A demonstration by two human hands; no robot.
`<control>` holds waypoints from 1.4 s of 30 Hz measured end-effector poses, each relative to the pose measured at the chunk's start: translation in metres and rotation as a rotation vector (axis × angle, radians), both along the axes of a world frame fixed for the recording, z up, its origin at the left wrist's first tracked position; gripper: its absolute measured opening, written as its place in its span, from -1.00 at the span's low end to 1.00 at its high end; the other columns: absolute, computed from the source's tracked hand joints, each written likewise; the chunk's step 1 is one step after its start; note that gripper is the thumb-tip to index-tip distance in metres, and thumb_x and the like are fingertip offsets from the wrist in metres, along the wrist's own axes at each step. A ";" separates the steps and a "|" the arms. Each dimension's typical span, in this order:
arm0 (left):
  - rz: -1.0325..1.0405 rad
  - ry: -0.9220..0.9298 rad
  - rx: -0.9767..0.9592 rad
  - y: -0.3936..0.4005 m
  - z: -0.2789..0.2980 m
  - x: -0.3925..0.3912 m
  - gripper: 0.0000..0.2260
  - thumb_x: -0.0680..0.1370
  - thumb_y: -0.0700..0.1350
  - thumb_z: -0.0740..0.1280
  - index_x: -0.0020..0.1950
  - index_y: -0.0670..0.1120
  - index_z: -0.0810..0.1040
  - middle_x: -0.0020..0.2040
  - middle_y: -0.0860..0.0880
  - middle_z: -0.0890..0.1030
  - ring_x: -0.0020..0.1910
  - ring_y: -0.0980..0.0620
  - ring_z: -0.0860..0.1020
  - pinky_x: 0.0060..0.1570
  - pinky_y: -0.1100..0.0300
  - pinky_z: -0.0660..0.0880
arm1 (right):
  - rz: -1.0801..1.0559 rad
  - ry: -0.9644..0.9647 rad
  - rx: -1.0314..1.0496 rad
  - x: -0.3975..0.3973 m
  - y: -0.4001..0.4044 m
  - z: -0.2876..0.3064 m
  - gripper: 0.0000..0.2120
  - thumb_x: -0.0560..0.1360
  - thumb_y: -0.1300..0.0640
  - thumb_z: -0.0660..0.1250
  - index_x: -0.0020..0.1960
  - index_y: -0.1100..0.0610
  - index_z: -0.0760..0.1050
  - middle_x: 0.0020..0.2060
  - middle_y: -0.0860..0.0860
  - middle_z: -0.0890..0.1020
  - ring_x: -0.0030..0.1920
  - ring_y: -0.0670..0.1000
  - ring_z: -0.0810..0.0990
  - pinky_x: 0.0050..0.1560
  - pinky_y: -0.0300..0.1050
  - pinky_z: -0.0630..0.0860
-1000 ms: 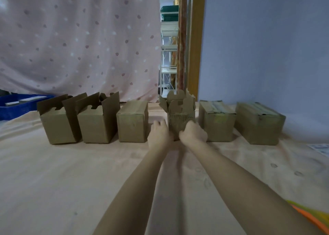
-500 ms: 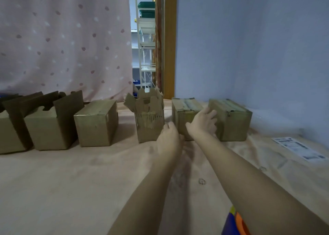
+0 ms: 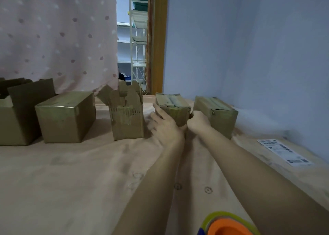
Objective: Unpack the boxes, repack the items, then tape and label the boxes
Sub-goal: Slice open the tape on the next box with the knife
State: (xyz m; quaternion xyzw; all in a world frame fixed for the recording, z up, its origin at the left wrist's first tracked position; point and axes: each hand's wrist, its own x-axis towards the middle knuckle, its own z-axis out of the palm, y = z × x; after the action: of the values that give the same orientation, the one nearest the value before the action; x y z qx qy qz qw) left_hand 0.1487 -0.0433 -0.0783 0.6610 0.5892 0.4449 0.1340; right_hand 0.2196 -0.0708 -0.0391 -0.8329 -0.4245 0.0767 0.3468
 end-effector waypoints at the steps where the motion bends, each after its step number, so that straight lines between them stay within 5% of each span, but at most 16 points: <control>1: 0.039 -0.026 -0.004 -0.004 0.001 0.003 0.13 0.15 0.14 0.58 0.52 -0.22 0.06 0.24 -0.24 0.42 0.06 -0.22 0.52 -0.10 0.02 0.50 | 0.007 0.003 0.004 0.001 0.001 -0.001 -0.80 0.49 0.31 0.13 0.01 0.20 0.49 0.03 0.17 0.60 -0.07 0.15 0.52 -0.13 -0.11 0.43; 7: 0.052 -0.129 -0.158 -0.004 0.002 0.017 0.05 0.34 0.06 0.49 0.57 -0.03 -0.19 0.40 -0.22 0.23 0.26 -0.19 0.36 0.11 -0.05 0.37 | 0.046 0.026 0.034 0.005 0.000 -0.003 -0.77 0.47 0.34 0.10 -0.06 0.17 0.50 0.05 0.19 0.60 0.05 0.20 0.56 -0.03 -0.09 0.47; 19: -0.085 -0.123 -0.117 -0.026 0.011 -0.032 0.05 0.24 0.24 0.51 0.50 -0.10 -0.01 0.30 -0.14 0.33 0.23 -0.18 0.43 0.01 -0.01 0.45 | 0.103 0.040 0.039 -0.014 -0.031 0.016 -0.68 0.52 0.34 0.13 0.21 0.38 0.48 0.19 0.26 0.54 0.21 0.23 0.50 0.21 0.02 0.46; 23: -0.131 -0.123 -0.113 -0.058 0.020 -0.064 0.01 0.24 0.22 0.49 0.50 -0.10 0.02 0.29 -0.12 0.35 0.20 -0.17 0.47 0.02 -0.02 0.45 | 0.120 0.036 0.030 -0.028 -0.067 0.029 -0.70 0.52 0.34 0.13 0.20 0.32 0.49 0.17 0.22 0.54 0.16 0.20 0.50 0.04 -0.09 0.46; 26: -0.162 -0.123 -0.081 -0.087 0.022 -0.088 -0.01 0.25 0.19 0.50 0.49 -0.09 0.05 0.28 -0.10 0.37 0.18 -0.17 0.47 -0.03 0.00 0.43 | 0.132 0.009 0.032 -0.040 -0.098 0.036 -0.72 0.51 0.34 0.14 0.16 0.30 0.51 0.13 0.19 0.57 0.10 0.17 0.53 0.09 -0.04 0.47; 30: -0.207 -0.179 -0.050 -0.120 0.023 -0.119 -0.03 0.22 0.14 0.52 0.48 -0.07 0.09 0.31 -0.07 0.38 0.25 -0.15 0.44 0.09 -0.05 0.47 | 0.175 -0.008 -0.068 -0.055 -0.137 0.042 -0.72 0.52 0.31 0.13 0.13 0.40 0.51 -0.15 0.24 0.55 -0.20 0.14 0.49 -0.17 -0.07 0.43; 34: -0.213 -0.201 0.008 -0.147 0.028 -0.155 -0.05 0.19 0.14 0.53 0.46 -0.04 0.15 0.32 -0.02 0.42 0.27 -0.07 0.44 0.12 -0.02 0.47 | 0.241 0.002 -0.144 -0.074 -0.173 0.043 -0.73 0.51 0.30 0.11 0.11 0.34 0.51 -0.03 0.26 0.60 -0.04 0.23 0.61 -0.08 0.08 0.58; 37: -0.263 -0.231 0.026 -0.166 0.028 -0.186 -0.04 0.15 0.17 0.54 0.44 0.05 0.16 0.31 0.05 0.46 0.27 -0.01 0.46 0.16 -0.03 0.47 | 0.301 0.008 -0.218 -0.092 -0.200 0.039 -0.74 0.48 0.30 0.11 0.10 0.30 0.48 -0.05 0.25 0.62 -0.12 0.15 0.60 -0.20 -0.01 0.55; 42: -0.374 -0.280 0.026 -0.201 0.018 -0.243 -0.07 0.20 0.04 0.63 0.44 0.03 0.22 0.31 0.06 0.47 0.29 0.06 0.43 0.28 0.02 0.40 | 0.411 -0.237 -0.352 -0.121 -0.239 0.025 -0.75 0.51 0.00 0.27 -0.26 0.12 0.43 -0.33 0.05 0.52 -0.24 0.06 0.50 -0.21 -0.04 0.45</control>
State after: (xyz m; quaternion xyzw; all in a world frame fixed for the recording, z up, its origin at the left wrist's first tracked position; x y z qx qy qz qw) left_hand -0.0944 -0.2439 -0.0599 0.6921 0.4263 0.5074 0.2861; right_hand 0.0988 -0.3100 -0.0138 -0.7799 -0.6020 0.1198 0.1222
